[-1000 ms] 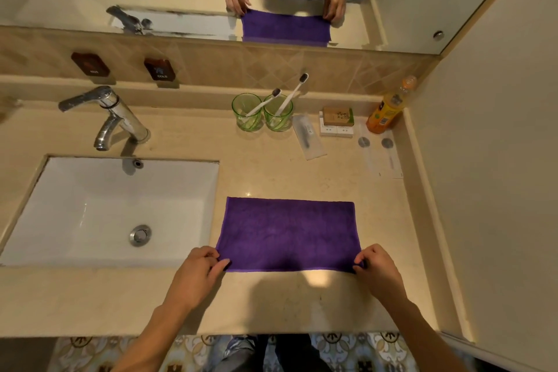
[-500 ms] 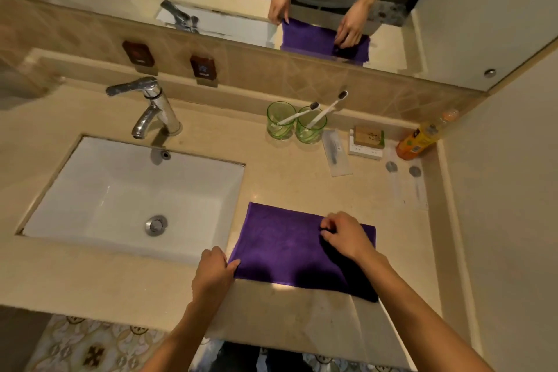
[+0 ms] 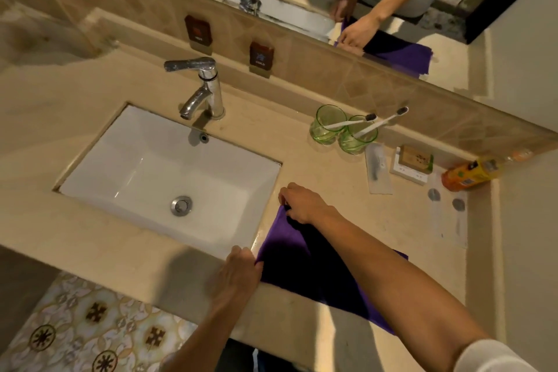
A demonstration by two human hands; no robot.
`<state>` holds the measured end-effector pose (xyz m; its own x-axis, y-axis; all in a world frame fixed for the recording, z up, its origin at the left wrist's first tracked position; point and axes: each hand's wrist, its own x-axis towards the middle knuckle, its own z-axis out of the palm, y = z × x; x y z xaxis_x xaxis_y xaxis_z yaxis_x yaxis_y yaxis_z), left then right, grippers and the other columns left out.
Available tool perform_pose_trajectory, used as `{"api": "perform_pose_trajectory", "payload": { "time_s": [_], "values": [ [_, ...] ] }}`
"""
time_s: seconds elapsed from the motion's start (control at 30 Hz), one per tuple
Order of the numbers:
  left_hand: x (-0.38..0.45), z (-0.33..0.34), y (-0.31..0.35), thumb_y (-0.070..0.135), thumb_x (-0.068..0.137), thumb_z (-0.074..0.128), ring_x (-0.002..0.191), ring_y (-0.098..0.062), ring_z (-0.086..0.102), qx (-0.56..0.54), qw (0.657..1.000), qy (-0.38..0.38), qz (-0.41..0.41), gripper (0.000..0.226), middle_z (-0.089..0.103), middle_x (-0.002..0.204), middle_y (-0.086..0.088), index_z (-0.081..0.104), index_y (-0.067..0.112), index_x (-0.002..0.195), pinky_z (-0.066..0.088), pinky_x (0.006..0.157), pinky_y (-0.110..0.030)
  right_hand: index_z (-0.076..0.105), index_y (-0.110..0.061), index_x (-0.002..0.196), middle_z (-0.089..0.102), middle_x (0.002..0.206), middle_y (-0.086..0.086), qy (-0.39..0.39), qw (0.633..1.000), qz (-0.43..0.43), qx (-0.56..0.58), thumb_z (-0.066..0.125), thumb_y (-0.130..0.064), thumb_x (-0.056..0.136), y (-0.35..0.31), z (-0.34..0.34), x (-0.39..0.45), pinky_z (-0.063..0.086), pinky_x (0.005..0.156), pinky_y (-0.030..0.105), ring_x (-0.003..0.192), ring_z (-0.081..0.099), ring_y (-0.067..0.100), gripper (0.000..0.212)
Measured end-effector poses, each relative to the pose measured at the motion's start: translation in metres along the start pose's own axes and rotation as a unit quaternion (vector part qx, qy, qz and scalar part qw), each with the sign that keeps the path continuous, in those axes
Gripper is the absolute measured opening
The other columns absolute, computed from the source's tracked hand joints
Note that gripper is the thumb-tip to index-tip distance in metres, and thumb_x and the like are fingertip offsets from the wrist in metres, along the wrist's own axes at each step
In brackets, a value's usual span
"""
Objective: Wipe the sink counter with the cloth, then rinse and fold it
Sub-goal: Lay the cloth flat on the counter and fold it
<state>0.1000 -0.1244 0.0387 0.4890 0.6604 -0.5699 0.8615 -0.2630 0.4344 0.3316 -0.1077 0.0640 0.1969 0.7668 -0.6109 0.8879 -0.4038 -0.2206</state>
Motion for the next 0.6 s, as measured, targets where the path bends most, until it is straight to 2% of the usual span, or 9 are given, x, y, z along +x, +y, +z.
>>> {"api": "perform_pose_trajectory", "payload": {
  "time_s": [0.1, 0.17, 0.27, 0.4, 0.53, 0.6],
  "values": [
    [0.002, -0.002, 0.001, 0.029, 0.098, 0.061, 0.072, -0.011, 0.050, -0.032, 0.999, 0.002, 0.015, 0.023, 0.049, 0.094, -0.002, 0.062, 0.006, 0.097, 0.037, 0.060, -0.018, 0.055, -0.011, 0.119, 0.058, 0.122, 0.013, -0.027, 0.999, -0.008, -0.020, 0.061, -0.005, 0.090, -0.001, -0.001, 0.003, 0.051, 0.087, 0.041, 0.108, 0.058, 0.031, 0.030],
    [0.001, -0.007, 0.002, 0.021, 0.097, 0.063, 0.068, -0.009, 0.046, -0.068, 0.997, 0.001, 0.031, 0.020, 0.047, 0.085, 0.001, 0.054, 0.012, 0.082, 0.034, 0.055, -0.015, 0.058, -0.011, 0.119, 0.060, 0.123, 0.013, -0.035, 0.999, -0.013, 0.002, 0.062, -0.005, 0.089, 0.001, -0.003, 0.006, 0.051, 0.089, 0.039, 0.109, 0.058, 0.031, 0.031],
    [-0.006, -0.010, 0.003, 0.009, 0.094, 0.064, 0.062, -0.008, 0.044, -0.133, 0.989, -0.001, 0.060, 0.036, 0.047, 0.070, 0.005, 0.042, 0.022, 0.068, 0.036, 0.055, -0.014, 0.067, -0.012, 0.113, 0.066, 0.120, 0.012, -0.038, 0.998, -0.026, 0.047, 0.064, -0.004, 0.087, 0.007, -0.010, 0.007, 0.049, 0.088, 0.032, 0.108, 0.061, 0.029, 0.028],
    [-0.015, -0.009, 0.012, 0.011, 0.091, 0.067, 0.057, -0.010, 0.044, -0.153, 0.986, 0.041, 0.060, 0.039, 0.050, 0.062, 0.005, 0.040, 0.025, 0.066, 0.035, 0.056, -0.017, 0.076, -0.010, 0.101, 0.067, 0.093, 0.004, -0.035, 0.995, -0.050, 0.083, 0.067, -0.004, 0.086, 0.018, -0.027, -0.004, 0.046, 0.076, 0.026, 0.088, 0.060, 0.021, 0.018],
    [-0.036, -0.004, 0.033, 0.011, 0.087, 0.075, 0.059, -0.008, 0.051, -0.194, 0.976, 0.084, 0.056, 0.039, 0.055, 0.064, 0.006, 0.045, 0.026, 0.067, 0.040, 0.059, -0.011, 0.078, -0.013, 0.103, 0.071, 0.090, 0.003, -0.042, 0.990, -0.064, 0.119, 0.072, -0.008, 0.084, 0.039, -0.044, -0.029, 0.051, 0.079, 0.029, 0.083, 0.061, 0.018, 0.020],
    [-0.047, 0.002, 0.043, 0.010, 0.087, 0.076, 0.062, -0.008, 0.054, -0.221, 0.969, 0.096, 0.055, 0.035, 0.057, 0.066, 0.008, 0.050, 0.028, 0.070, 0.042, 0.060, -0.011, 0.079, -0.014, 0.103, 0.071, 0.083, 0.002, -0.062, 0.987, -0.057, 0.138, 0.071, -0.005, 0.083, 0.053, -0.051, -0.048, 0.052, 0.073, 0.027, 0.074, 0.062, 0.014, 0.023]
  ]
}}
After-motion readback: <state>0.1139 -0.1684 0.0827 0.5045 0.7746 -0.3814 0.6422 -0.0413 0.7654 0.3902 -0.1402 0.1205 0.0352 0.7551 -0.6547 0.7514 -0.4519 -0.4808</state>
